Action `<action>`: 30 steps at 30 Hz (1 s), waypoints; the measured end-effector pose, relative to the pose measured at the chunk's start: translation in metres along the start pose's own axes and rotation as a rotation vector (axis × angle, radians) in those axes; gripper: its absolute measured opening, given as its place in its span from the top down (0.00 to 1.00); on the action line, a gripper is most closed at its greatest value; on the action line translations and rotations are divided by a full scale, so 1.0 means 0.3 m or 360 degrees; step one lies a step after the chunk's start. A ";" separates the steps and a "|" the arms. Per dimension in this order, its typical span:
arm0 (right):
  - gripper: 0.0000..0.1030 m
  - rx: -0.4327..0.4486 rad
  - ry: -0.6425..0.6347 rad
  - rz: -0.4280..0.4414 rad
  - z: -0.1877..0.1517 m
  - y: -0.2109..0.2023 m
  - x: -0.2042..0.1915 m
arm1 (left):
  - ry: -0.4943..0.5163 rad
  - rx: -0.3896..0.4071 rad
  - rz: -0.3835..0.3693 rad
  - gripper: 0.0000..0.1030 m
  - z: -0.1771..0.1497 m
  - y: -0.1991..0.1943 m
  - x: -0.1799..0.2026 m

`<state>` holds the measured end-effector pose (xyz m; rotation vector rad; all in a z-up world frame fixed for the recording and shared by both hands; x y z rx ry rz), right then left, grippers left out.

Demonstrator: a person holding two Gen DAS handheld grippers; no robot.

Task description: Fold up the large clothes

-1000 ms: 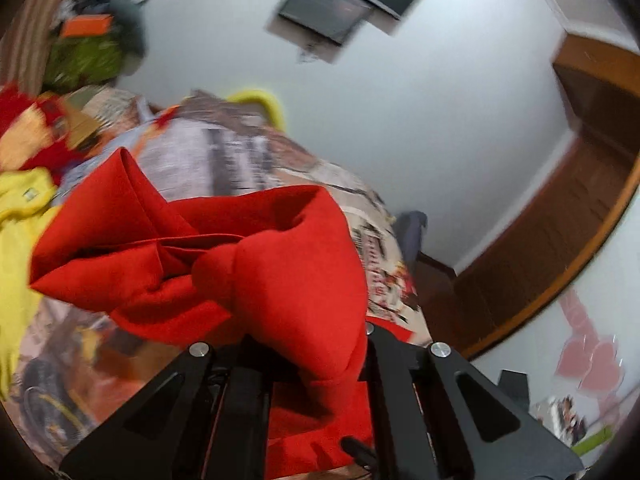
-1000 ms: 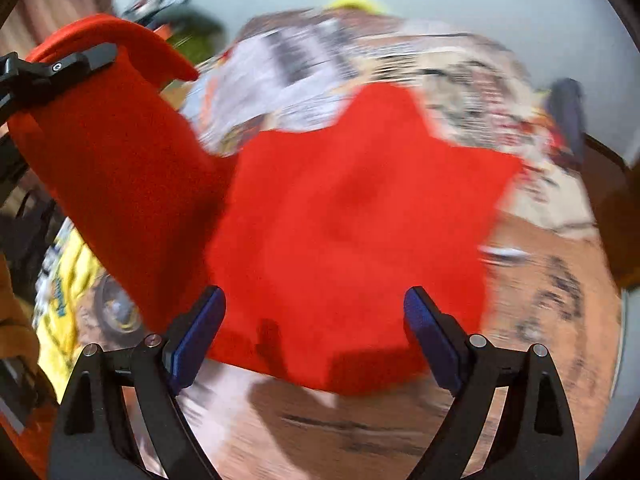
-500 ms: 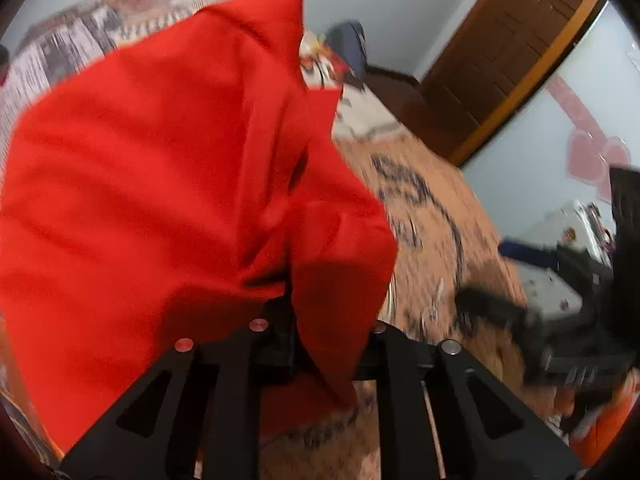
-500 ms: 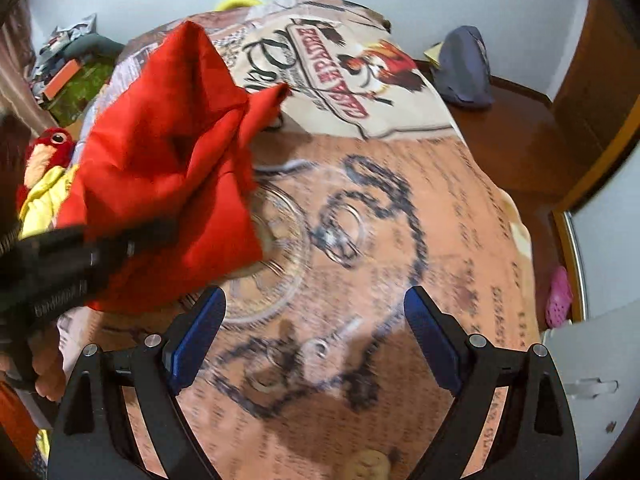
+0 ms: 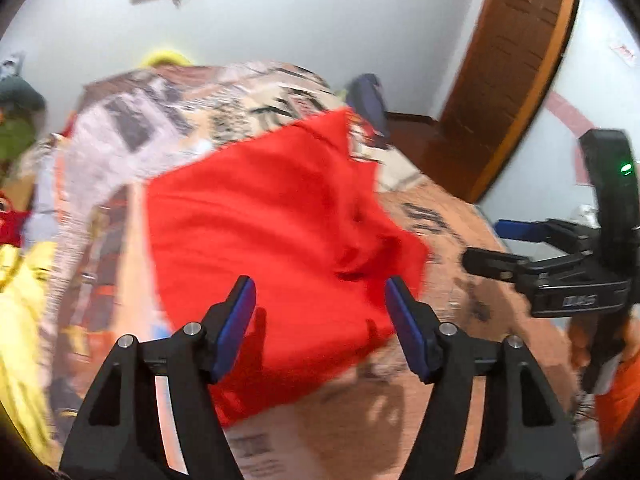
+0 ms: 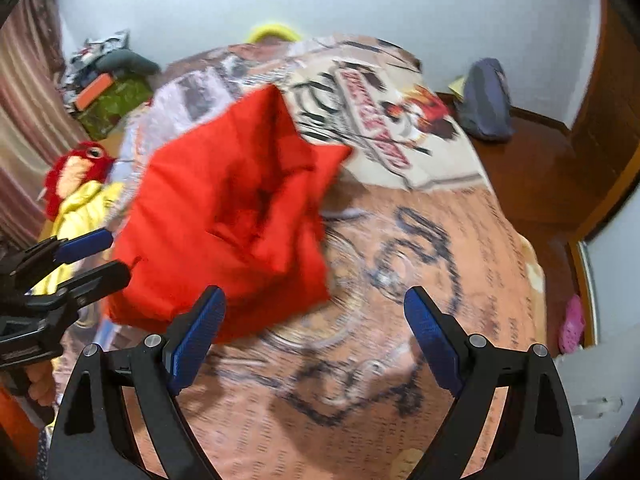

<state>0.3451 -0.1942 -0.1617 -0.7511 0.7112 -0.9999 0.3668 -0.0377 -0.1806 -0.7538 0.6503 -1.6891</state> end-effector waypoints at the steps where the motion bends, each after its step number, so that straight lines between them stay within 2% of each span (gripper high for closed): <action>1: 0.13 -0.0002 -0.0021 0.0012 0.012 0.015 -0.025 | -0.0004 -0.0002 0.0038 0.36 -0.002 0.002 -0.029; 4: 0.13 -0.0033 -0.0088 0.0032 0.038 0.084 -0.095 | -0.0046 -0.0063 0.0166 0.36 -0.035 0.040 -0.137; 9: 0.13 -0.0156 -0.0170 0.0055 0.026 0.236 -0.176 | -0.0046 -0.0223 0.0200 0.35 -0.124 0.160 -0.204; 10: 0.13 -0.0173 -0.0187 0.0043 0.018 0.254 -0.179 | -0.0041 -0.0219 0.0179 0.33 -0.147 0.174 -0.209; 12: 0.13 -0.0197 -0.0223 -0.0027 0.004 0.296 -0.173 | -0.0044 -0.0201 0.0178 0.21 -0.172 0.175 -0.218; 15: 0.13 -0.0180 -0.0237 -0.0097 -0.007 0.310 -0.139 | -0.0055 -0.0184 0.0167 0.19 -0.183 0.202 -0.218; 18: 0.13 -0.0161 -0.0136 -0.0179 -0.007 0.310 -0.058 | -0.0082 -0.0178 0.0153 0.18 -0.189 0.201 -0.211; 23: 0.12 -0.0216 0.0231 0.0067 -0.044 0.295 0.115 | -0.0138 -0.0193 0.0109 0.17 -0.205 0.188 -0.210; 27: 0.12 -0.0174 0.0322 0.0034 -0.086 0.243 0.182 | -0.0111 -0.0176 0.0139 0.17 -0.218 0.165 -0.194; 30: 0.12 -0.0164 0.0284 -0.0066 -0.108 0.193 0.190 | -0.0102 -0.0180 0.0143 0.17 -0.224 0.146 -0.191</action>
Point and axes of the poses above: each gripper's, at about its wrist camera, not at the fingertips, and y roughly the way its jaws point, x to its right, z to its top, the point moved 3 cm from there along y, roughly the way its jaws point
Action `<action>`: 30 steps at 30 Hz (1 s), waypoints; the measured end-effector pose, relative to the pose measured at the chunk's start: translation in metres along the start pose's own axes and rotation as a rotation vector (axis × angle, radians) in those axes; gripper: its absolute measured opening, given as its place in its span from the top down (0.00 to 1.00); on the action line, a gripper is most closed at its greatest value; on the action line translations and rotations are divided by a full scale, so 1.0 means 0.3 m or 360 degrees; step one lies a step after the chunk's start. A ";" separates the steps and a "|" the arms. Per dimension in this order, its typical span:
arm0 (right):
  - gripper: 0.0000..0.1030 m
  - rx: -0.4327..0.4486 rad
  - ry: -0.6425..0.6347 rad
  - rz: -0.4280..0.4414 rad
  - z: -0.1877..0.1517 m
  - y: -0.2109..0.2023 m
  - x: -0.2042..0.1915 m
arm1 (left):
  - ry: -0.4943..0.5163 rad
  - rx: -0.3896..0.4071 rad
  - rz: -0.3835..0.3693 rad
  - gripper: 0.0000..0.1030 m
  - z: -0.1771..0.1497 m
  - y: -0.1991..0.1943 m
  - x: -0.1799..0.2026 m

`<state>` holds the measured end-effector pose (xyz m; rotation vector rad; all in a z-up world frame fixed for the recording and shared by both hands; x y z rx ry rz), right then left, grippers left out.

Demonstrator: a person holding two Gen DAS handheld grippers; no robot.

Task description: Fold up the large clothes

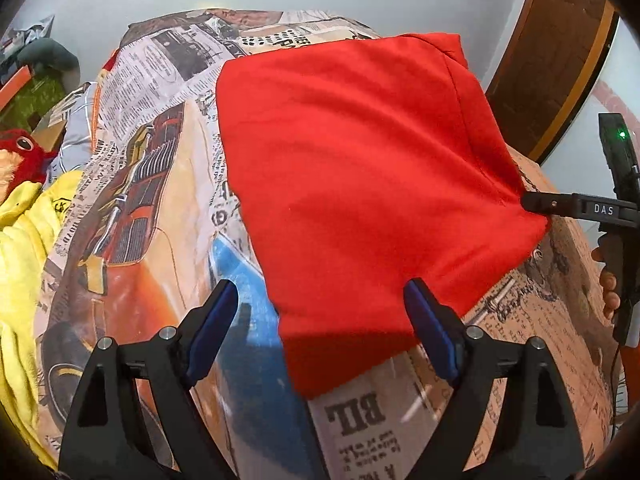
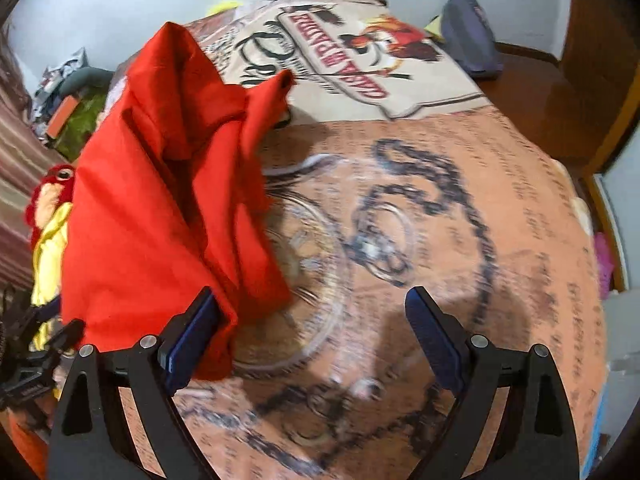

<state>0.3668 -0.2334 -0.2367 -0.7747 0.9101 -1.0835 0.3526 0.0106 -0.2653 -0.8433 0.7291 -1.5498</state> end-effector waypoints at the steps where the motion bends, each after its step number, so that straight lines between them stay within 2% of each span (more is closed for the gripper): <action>1: 0.12 0.0009 -0.0027 -0.0030 0.000 -0.010 -0.009 | 0.0008 -0.0002 0.0009 0.17 -0.003 -0.012 -0.001; 3: 0.12 0.0034 -0.0078 -0.0088 0.004 -0.042 -0.012 | 0.0024 0.0007 0.0036 0.17 -0.005 -0.033 -0.004; 5: 0.12 0.0078 -0.0141 -0.0091 0.015 -0.090 -0.034 | 0.0040 0.0039 0.0075 0.18 0.003 -0.064 -0.016; 9: 0.10 0.0170 -0.0170 0.0023 0.064 -0.181 -0.087 | 0.0030 0.0108 0.0162 0.18 0.053 -0.127 -0.070; 12: 0.10 0.0182 -0.0169 0.0161 0.098 -0.203 -0.143 | -0.0048 0.0139 0.0151 0.18 0.102 -0.144 -0.130; 14: 0.10 0.0155 -0.0170 0.0234 0.140 -0.165 -0.172 | -0.0099 0.0129 0.0122 0.18 0.130 -0.135 -0.161; 18: 0.10 0.0051 -0.0202 0.0375 0.176 -0.054 -0.236 | -0.0227 0.0052 -0.0054 0.18 0.170 -0.068 -0.200; 21: 0.10 -0.0034 -0.0230 0.0338 0.191 0.040 -0.249 | -0.0297 -0.0033 -0.0198 0.18 0.185 0.013 -0.201; 23: 0.10 -0.0094 -0.0259 0.0328 0.206 0.105 -0.238 | -0.0294 -0.0070 -0.0226 0.18 0.189 0.053 -0.189; 26: 0.10 -0.0162 -0.0179 0.0349 0.240 0.183 -0.190 | -0.0303 -0.0105 -0.0293 0.18 0.211 0.111 -0.182; 30: 0.10 -0.0236 -0.0067 0.0527 0.266 0.246 -0.144 | -0.0360 -0.0133 -0.0386 0.16 0.248 0.183 -0.200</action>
Point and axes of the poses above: each gripper's, at about its wrist camera, not at the fingertips, and y roughly the way its jaws point, x to its right, z to its top, the point moved 3 cm from there along y, roughly the way its jaws point
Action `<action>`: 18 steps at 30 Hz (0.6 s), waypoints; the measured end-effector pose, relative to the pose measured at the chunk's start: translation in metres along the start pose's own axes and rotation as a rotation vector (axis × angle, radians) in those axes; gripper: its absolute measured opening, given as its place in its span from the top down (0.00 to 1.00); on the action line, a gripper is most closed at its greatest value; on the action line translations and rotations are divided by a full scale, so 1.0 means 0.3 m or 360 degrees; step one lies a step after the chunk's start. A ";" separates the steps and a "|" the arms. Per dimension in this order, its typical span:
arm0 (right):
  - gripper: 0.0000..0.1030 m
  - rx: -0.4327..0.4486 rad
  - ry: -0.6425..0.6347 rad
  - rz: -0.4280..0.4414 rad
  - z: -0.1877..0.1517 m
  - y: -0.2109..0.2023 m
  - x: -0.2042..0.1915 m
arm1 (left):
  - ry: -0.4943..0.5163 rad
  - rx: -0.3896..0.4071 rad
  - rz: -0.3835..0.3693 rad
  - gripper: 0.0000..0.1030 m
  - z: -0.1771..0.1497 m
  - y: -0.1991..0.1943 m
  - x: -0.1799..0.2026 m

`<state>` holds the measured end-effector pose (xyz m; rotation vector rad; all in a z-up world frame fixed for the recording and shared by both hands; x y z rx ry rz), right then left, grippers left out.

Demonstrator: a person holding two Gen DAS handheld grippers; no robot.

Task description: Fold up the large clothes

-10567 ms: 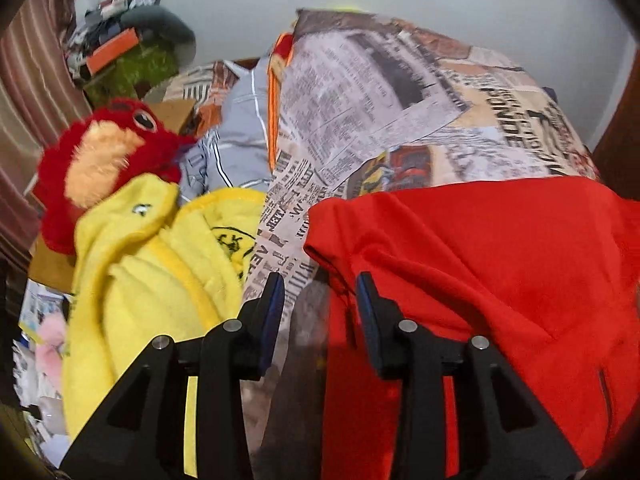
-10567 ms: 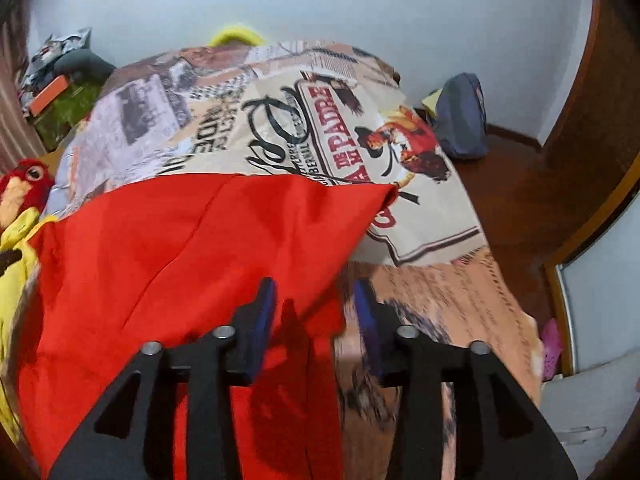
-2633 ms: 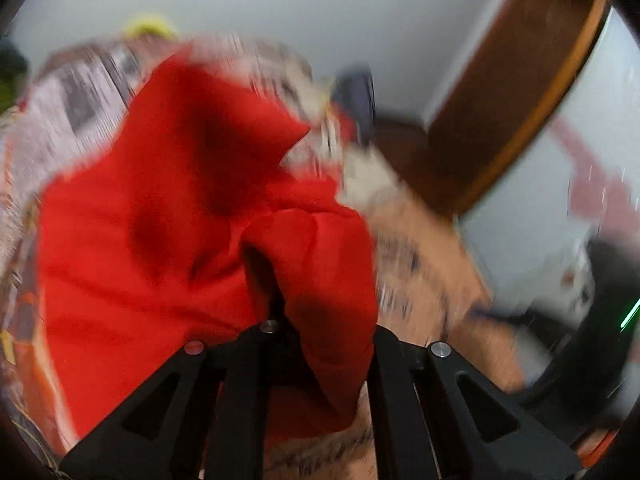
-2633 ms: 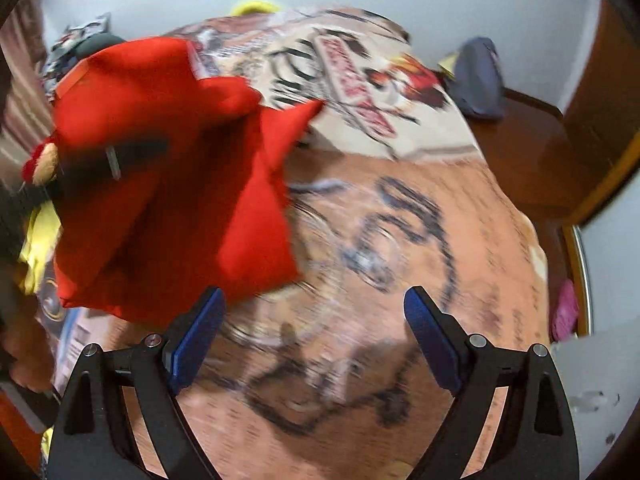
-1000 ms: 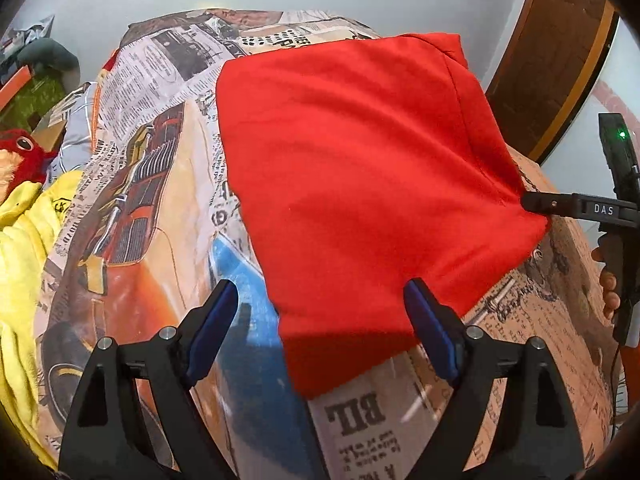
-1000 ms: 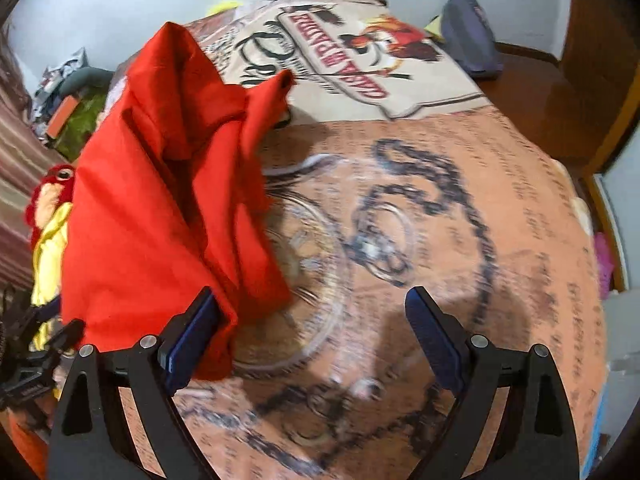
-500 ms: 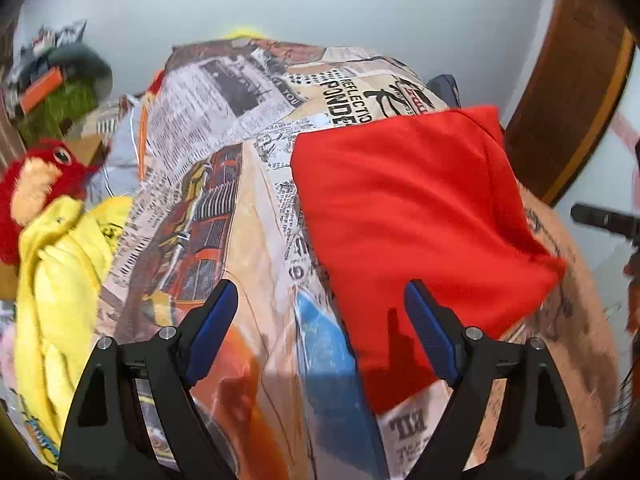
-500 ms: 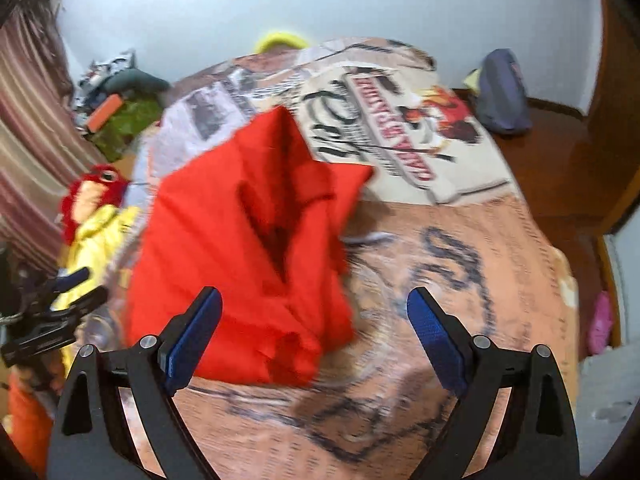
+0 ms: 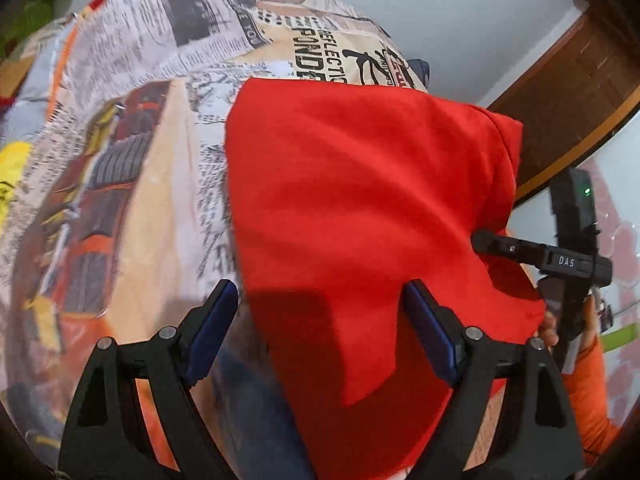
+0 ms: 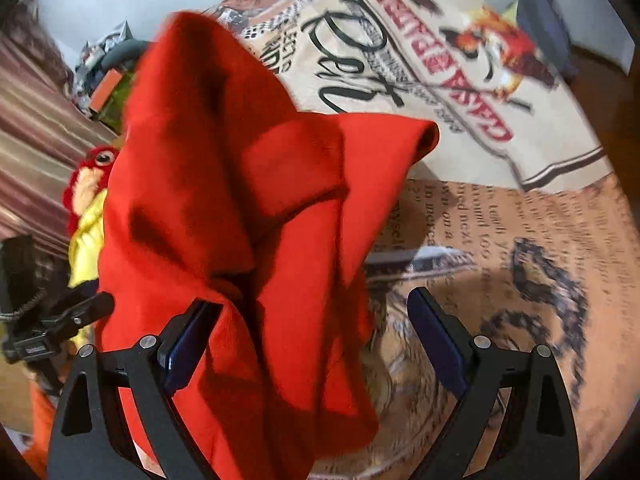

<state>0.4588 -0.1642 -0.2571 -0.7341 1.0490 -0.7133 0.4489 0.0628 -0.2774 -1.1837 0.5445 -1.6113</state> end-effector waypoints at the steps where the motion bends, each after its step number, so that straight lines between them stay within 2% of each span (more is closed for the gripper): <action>1: 0.10 0.0001 0.0019 0.0044 0.005 0.011 0.010 | -0.0014 -0.0017 -0.0015 0.14 0.014 0.026 -0.009; 5: 0.11 0.0035 0.0046 0.0164 0.008 0.026 0.011 | -0.0084 -0.0055 -0.0149 0.13 0.038 0.085 -0.032; 7: 0.16 0.0050 0.0032 0.0208 0.007 0.025 -0.002 | -0.0113 -0.0039 -0.0211 0.13 0.042 0.093 -0.033; 10: 0.37 0.0031 0.0017 0.0250 0.005 0.021 -0.028 | -0.0091 -0.0026 -0.0244 0.15 0.040 0.087 -0.016; 11: 0.47 0.0030 -0.0027 0.0227 0.004 0.012 -0.051 | -0.0089 -0.0021 -0.0241 0.18 0.041 0.088 -0.015; 13: 0.58 0.0033 -0.0086 0.0188 0.015 0.001 -0.082 | -0.0104 0.0005 -0.0200 0.30 0.041 0.066 -0.015; 14: 0.65 0.0041 -0.0093 0.0171 0.013 -0.014 -0.099 | -0.0109 0.0009 -0.0192 0.33 0.045 0.060 -0.018; 18: 0.71 0.0087 -0.0026 0.0176 0.021 -0.078 -0.147 | -0.0085 0.0049 -0.0177 0.61 0.055 -0.015 0.001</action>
Point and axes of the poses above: each gripper's, at about its wrist camera, not at the fingertips, and y roughly the way its jaws point, x to its right, z to its top, the point moved 3 cm from there along y, roughly the way its jaws point
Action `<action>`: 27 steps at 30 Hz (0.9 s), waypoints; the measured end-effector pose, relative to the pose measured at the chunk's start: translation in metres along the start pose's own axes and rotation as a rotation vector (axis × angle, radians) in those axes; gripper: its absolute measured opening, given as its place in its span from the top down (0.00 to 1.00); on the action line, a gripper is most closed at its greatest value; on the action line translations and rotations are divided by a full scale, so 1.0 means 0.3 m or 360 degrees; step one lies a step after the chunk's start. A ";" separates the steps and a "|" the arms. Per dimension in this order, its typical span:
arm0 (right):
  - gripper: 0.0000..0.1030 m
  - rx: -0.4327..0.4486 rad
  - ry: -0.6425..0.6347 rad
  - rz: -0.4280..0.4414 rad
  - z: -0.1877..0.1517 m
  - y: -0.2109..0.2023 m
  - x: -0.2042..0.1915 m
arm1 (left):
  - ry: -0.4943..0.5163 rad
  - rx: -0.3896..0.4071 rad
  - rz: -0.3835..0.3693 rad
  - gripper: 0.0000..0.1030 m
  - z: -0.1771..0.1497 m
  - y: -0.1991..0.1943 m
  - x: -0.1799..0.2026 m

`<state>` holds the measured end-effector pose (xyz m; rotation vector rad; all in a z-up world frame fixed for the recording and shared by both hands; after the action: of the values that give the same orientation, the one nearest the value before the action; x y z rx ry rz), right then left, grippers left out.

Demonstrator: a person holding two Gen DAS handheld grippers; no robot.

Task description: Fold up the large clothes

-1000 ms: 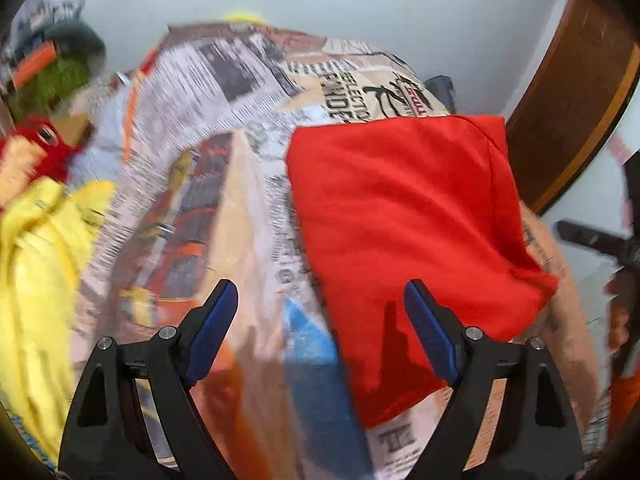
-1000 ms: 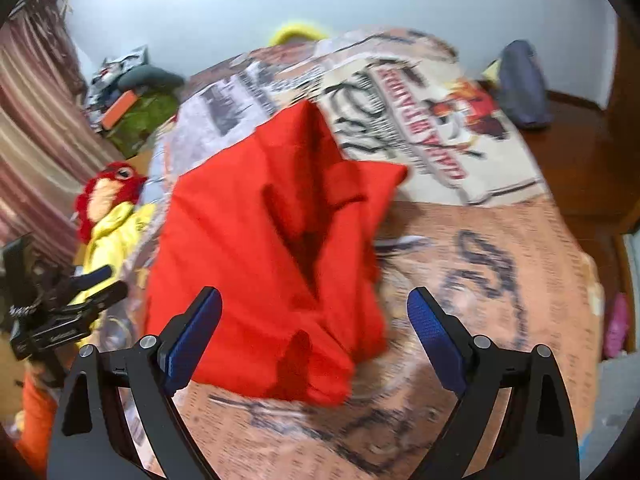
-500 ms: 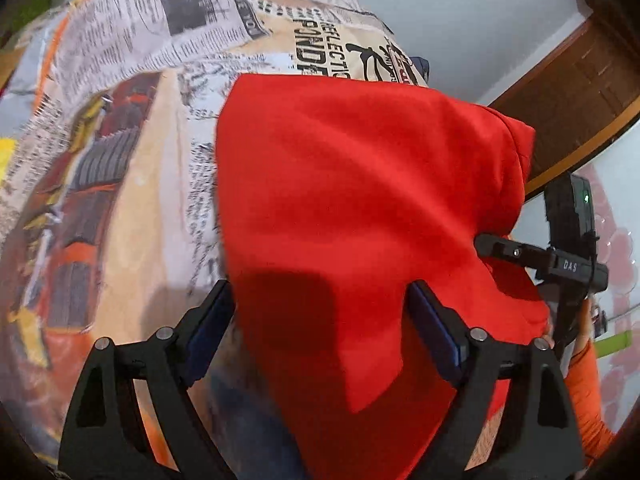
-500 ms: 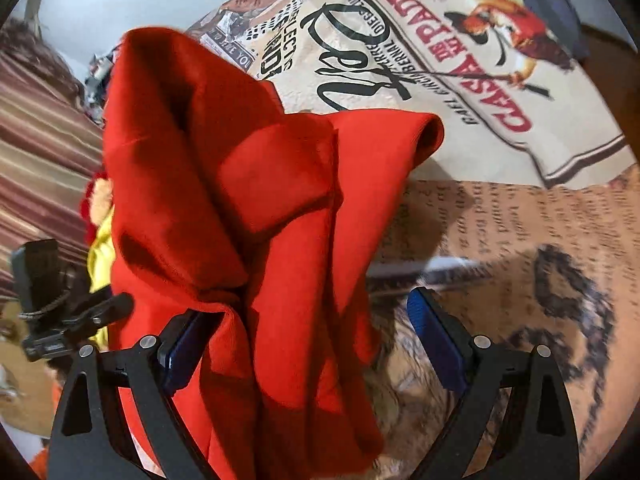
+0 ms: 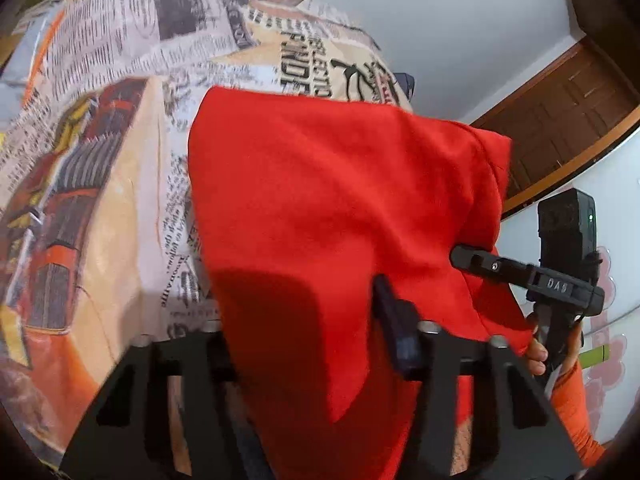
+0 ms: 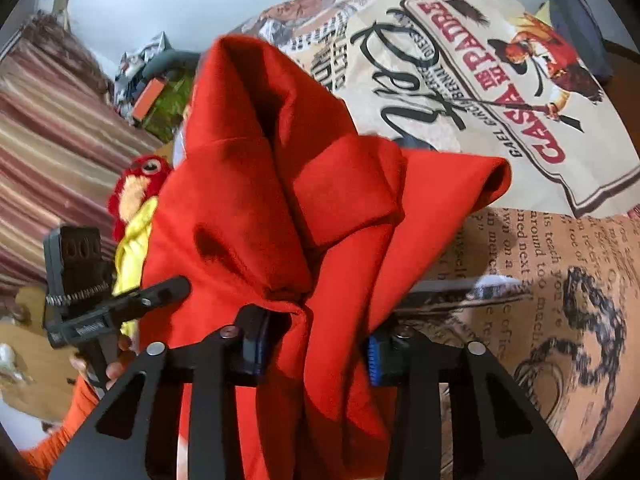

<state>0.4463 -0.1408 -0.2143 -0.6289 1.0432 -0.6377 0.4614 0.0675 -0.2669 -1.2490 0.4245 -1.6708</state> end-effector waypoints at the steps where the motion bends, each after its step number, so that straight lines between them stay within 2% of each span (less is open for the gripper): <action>1: 0.72 0.0020 -0.0009 -0.0008 0.006 -0.023 -0.031 | 0.0010 0.0006 -0.0015 0.67 0.005 -0.025 0.010; 6: 0.75 0.0071 -0.0121 -0.0052 0.029 -0.078 -0.179 | 0.0101 0.0071 0.0013 0.71 0.028 -0.171 0.053; 13: 0.75 0.0203 -0.0282 -0.0048 0.095 -0.086 -0.366 | 0.0135 0.0225 0.0043 0.71 0.111 -0.433 0.007; 18: 0.75 0.0235 -0.0340 0.0018 0.161 0.033 -0.513 | 0.0116 0.0280 0.0147 0.71 0.185 -0.574 -0.124; 21: 0.75 0.0250 -0.0386 0.0033 0.190 0.137 -0.567 | 0.0074 0.0274 0.0174 0.71 0.218 -0.605 -0.220; 24: 0.75 0.0241 -0.0408 0.0060 0.192 0.233 -0.592 | 0.0044 0.0241 0.0216 0.71 0.241 -0.599 -0.331; 27: 0.75 0.0164 -0.0356 0.0088 0.192 0.376 -0.581 | 0.0036 0.0187 0.0285 0.71 0.243 -0.553 -0.448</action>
<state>0.4555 0.0710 -0.1758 -0.5656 0.8114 -0.5553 0.4447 0.2775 -0.1865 -1.0750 0.4328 -1.5366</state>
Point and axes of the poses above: each gripper's, at about its wrist camera, not at the fingertips, and y roughly the way its jaws point, x to its right, z to its top, the point moved 3 cm from there along y, roughly the way its jaws point
